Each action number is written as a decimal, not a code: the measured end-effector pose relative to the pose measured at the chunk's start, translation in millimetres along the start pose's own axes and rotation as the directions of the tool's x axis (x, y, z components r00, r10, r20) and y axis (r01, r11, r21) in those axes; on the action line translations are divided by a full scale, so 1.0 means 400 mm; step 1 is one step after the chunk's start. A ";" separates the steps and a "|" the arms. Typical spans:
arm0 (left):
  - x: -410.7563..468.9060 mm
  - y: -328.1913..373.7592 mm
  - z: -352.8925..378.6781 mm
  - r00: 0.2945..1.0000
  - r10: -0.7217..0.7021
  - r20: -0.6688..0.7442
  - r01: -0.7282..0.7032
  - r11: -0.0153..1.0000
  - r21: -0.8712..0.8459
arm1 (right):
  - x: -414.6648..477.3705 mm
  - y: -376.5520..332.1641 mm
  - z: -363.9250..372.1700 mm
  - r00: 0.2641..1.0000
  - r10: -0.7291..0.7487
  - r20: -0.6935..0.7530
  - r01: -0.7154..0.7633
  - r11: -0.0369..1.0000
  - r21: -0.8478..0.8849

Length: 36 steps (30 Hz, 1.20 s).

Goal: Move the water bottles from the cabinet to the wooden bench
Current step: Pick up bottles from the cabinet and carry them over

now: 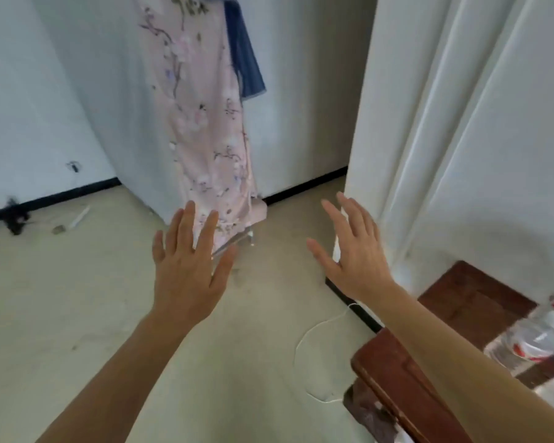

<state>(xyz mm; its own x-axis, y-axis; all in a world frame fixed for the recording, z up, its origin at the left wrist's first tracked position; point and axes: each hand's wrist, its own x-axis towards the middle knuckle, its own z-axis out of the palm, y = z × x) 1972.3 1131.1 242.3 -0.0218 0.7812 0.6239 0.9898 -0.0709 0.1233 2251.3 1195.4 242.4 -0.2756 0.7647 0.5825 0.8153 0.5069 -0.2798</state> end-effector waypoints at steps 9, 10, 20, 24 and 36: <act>-0.257 -0.689 -0.414 0.884 -0.451 -0.119 0.462 0.813 0.355 | 0.234 -0.825 0.450 0.891 -0.453 -0.022 0.427 0.824 0.373; -0.308 -0.774 -0.485 0.843 -0.514 -0.156 0.530 0.748 0.399 | 0.247 -0.959 0.493 0.859 -0.511 -0.017 0.471 0.778 0.415; -0.591 -1.147 -0.798 0.553 -0.731 -0.399 0.781 0.289 0.553 | 0.253 -1.662 0.744 0.613 -0.786 -0.084 0.654 0.444 0.613; -0.671 -1.317 -0.827 0.446 -0.763 -0.468 0.821 0.140 0.554 | 0.263 -1.893 0.885 0.523 -0.846 -0.100 0.672 0.337 0.660; -0.620 -1.998 -0.898 0.165 -0.797 -0.582 0.855 -0.178 0.486 | 0.510 -2.605 1.325 0.332 -0.934 -0.133 0.661 0.130 0.739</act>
<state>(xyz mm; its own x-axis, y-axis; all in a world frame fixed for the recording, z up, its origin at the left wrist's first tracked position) 1136.2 771.1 266.3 -0.8739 -0.1752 0.4535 -0.1262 0.9826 0.1364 1075.7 1034.1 248.3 -0.7853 -0.2723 0.5560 -0.4526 0.8653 -0.2153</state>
